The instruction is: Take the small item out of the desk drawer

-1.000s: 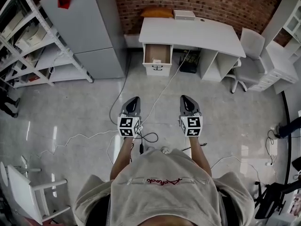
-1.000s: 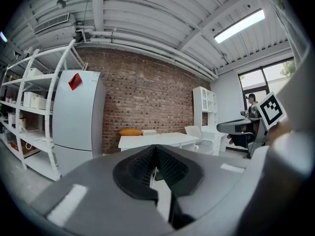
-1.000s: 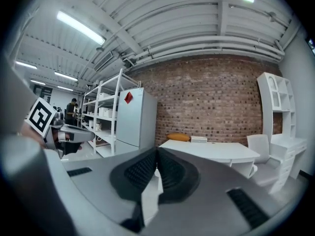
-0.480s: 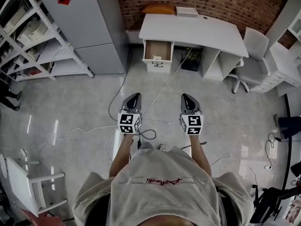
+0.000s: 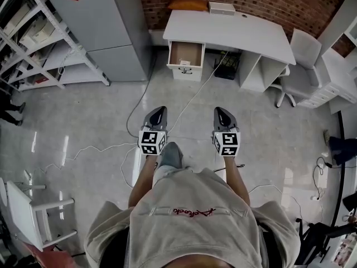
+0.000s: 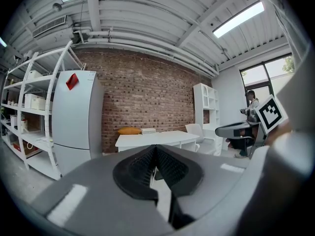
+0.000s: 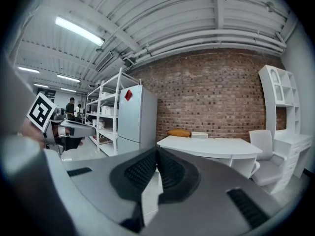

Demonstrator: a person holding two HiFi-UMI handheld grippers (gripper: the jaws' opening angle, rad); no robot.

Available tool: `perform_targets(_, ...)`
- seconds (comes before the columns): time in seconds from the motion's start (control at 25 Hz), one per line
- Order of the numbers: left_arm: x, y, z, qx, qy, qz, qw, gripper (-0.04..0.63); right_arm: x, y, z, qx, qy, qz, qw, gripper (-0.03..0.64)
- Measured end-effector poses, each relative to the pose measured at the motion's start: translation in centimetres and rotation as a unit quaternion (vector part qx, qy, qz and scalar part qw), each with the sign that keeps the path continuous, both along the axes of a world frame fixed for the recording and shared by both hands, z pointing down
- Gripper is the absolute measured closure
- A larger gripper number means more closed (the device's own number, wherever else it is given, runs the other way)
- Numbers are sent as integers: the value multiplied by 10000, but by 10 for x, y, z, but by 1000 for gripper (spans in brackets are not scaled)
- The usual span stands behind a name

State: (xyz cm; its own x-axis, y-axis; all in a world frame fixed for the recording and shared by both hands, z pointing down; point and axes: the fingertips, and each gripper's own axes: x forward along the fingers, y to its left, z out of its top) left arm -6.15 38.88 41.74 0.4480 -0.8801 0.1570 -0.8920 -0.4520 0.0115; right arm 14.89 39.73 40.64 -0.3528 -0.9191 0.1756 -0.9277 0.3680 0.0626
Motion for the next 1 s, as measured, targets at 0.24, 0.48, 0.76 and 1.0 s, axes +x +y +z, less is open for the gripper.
perform_targets(0.24, 0, -15, -2, 59, -3, -53, 10000, 586, 1, -15, -1, 37, 10, -47, 10000, 606)
perform_targets(0.48, 4, -38, 0, 58, 11, -25, 10000, 586, 2, -38, 0, 37, 42, -83, 9999, 606)
perform_targets(0.76, 7, -75, 8, 47, -26, 23, 10000, 586, 2, -73, 8, 13, 68, -80, 9999, 605)
perform_targets(1.0, -4, -120, 21, -66, 8, 2, 10000, 586, -10, -116, 22, -150, 103, -92, 9998, 606)
